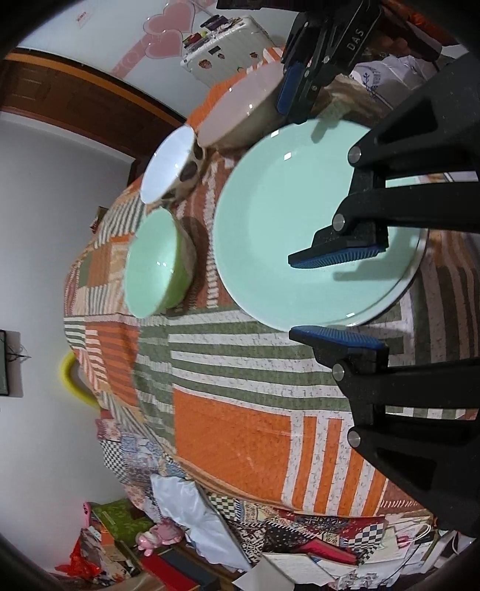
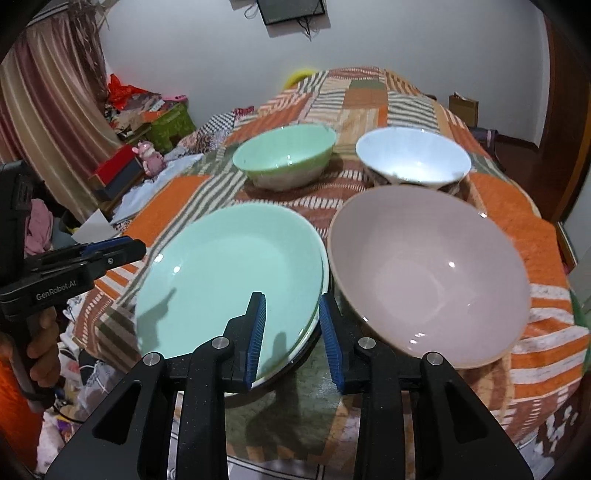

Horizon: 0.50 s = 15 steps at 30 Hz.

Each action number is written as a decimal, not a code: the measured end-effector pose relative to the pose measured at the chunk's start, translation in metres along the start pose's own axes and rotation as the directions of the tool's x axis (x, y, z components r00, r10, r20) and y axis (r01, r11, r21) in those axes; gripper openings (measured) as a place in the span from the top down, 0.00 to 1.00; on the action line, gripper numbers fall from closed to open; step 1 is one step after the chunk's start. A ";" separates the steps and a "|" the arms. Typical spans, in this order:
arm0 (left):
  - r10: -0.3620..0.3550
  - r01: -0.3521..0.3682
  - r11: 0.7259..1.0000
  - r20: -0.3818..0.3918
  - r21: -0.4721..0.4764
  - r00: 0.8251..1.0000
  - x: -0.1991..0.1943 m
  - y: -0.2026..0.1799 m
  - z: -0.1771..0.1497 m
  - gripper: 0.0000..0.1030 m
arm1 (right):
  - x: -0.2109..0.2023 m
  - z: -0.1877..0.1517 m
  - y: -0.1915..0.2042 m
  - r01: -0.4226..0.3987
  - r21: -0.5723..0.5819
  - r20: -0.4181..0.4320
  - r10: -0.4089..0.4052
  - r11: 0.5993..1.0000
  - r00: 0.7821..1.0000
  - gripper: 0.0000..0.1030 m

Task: Organize plates and bowls

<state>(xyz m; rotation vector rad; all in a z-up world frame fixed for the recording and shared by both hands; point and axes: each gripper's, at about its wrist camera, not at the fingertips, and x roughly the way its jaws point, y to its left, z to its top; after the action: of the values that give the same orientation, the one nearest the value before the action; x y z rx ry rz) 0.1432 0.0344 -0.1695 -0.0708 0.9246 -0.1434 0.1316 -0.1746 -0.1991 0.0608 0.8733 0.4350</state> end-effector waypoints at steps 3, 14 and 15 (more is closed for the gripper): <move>-0.011 0.011 1.000 0.018 0.010 1.000 -0.009 -0.008 0.004 0.70 | -0.010 0.002 0.002 0.001 -0.022 0.027 -0.001 1.000 1.000 0.72; -0.036 0.030 0.997 0.088 0.072 0.995 -0.029 -0.056 0.024 0.54 | -0.052 0.020 -0.022 0.069 -0.013 0.150 -0.066 0.998 0.986 0.67; -0.039 0.032 0.997 0.092 0.076 0.995 -0.030 -0.059 0.025 0.51 | -0.055 0.021 -0.028 0.083 -0.007 0.158 -0.081 0.997 0.984 0.67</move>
<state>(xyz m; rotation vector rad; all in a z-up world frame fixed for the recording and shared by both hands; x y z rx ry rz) 0.1402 -0.0192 -0.1239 -0.0242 0.8239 -0.2055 0.1264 -0.2195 -0.1513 0.0463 0.7147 0.3539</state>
